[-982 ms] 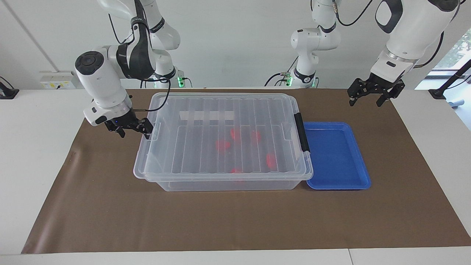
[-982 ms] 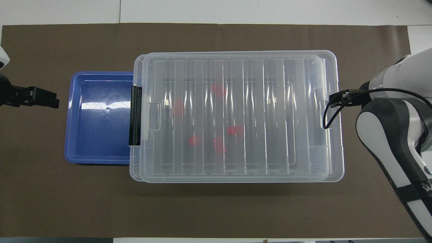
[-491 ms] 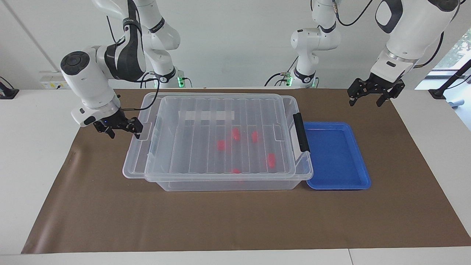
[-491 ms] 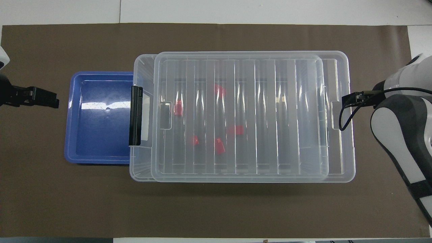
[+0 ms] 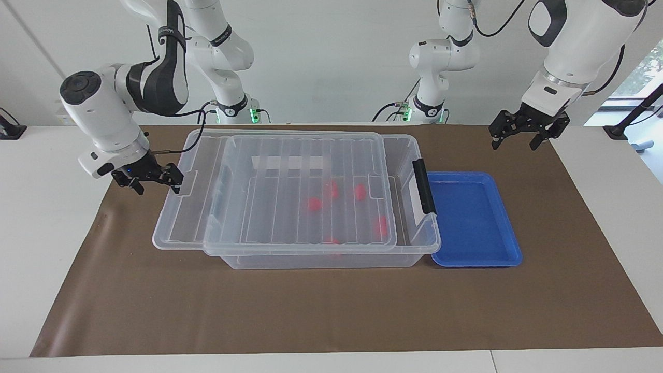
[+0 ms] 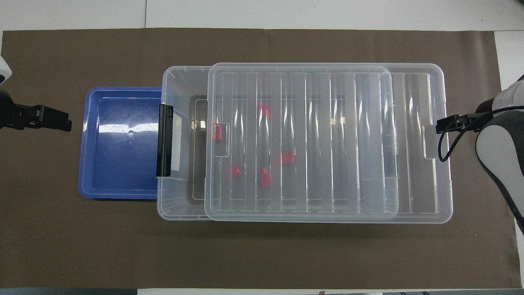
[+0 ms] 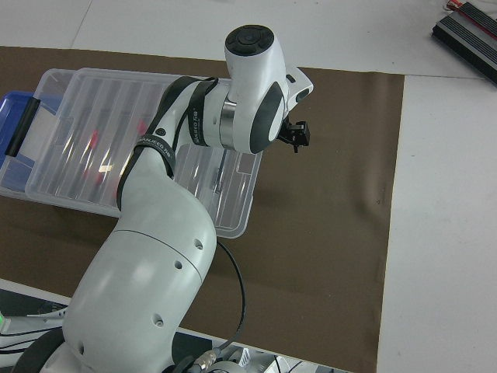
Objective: Place red block in blue tray from box
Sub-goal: 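Slide the clear lid away from the tray with the right gripper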
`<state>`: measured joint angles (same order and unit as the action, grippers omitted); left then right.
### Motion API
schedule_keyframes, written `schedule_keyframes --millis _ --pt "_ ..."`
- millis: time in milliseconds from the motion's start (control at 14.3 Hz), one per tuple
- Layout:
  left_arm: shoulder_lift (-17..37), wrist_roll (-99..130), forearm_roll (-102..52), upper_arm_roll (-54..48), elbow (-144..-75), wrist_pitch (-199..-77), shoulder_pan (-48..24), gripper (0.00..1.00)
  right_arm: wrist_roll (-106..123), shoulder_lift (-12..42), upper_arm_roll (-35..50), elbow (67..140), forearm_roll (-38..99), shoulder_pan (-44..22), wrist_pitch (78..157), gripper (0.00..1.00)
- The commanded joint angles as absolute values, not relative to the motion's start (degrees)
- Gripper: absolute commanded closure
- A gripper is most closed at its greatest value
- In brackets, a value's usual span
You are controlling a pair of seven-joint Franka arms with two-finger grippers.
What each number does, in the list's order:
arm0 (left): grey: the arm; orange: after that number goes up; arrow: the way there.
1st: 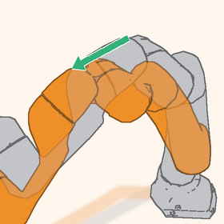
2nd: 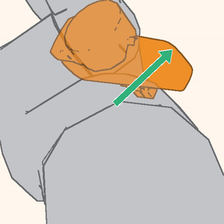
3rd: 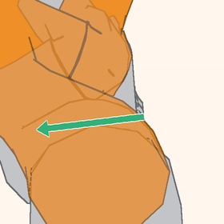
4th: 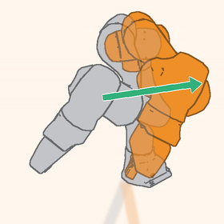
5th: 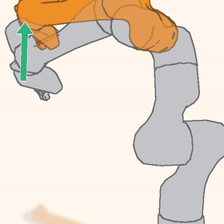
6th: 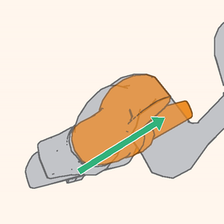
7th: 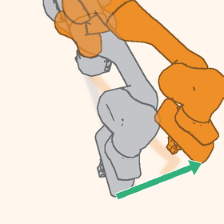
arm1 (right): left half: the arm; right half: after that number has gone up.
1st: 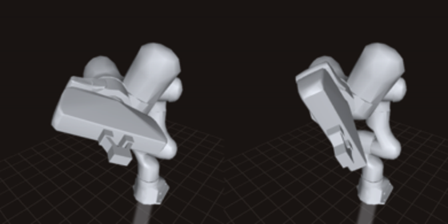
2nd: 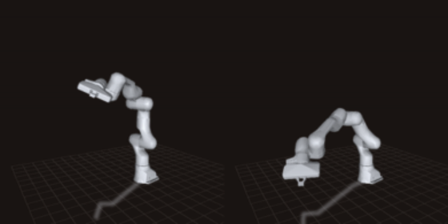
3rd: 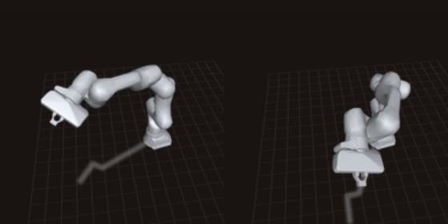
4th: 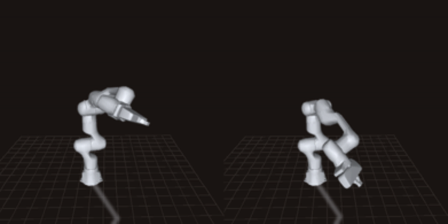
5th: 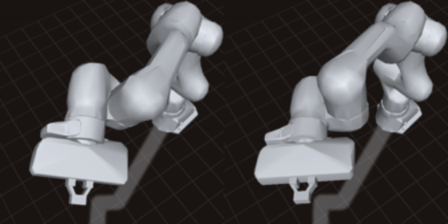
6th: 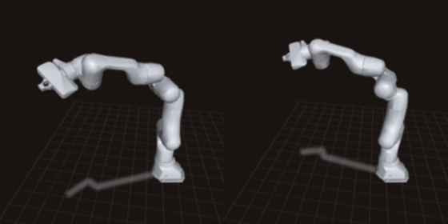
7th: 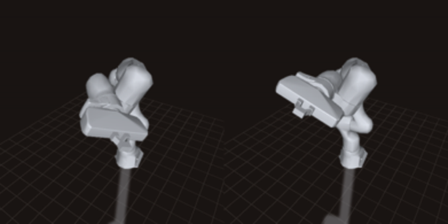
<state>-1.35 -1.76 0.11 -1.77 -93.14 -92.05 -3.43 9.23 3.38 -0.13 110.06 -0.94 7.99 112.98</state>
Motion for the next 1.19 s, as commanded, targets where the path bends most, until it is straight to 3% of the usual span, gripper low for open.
schedule_keyframes --millis 0,1122 --pt "-2.11 -2.46 -0.35 -1.67 -93.16 -90.97 -3.25 0.0 13.26 2.37 -1.31 111.36 -0.62 8.79 114.26 0.0" --pt "-2.11 -2.02 -0.35 -2.37 -93.43 -92.63 -5.09 0.0 24.96 2.9 -8.0 110.57 -0.53 8.79 114.52 0.0"
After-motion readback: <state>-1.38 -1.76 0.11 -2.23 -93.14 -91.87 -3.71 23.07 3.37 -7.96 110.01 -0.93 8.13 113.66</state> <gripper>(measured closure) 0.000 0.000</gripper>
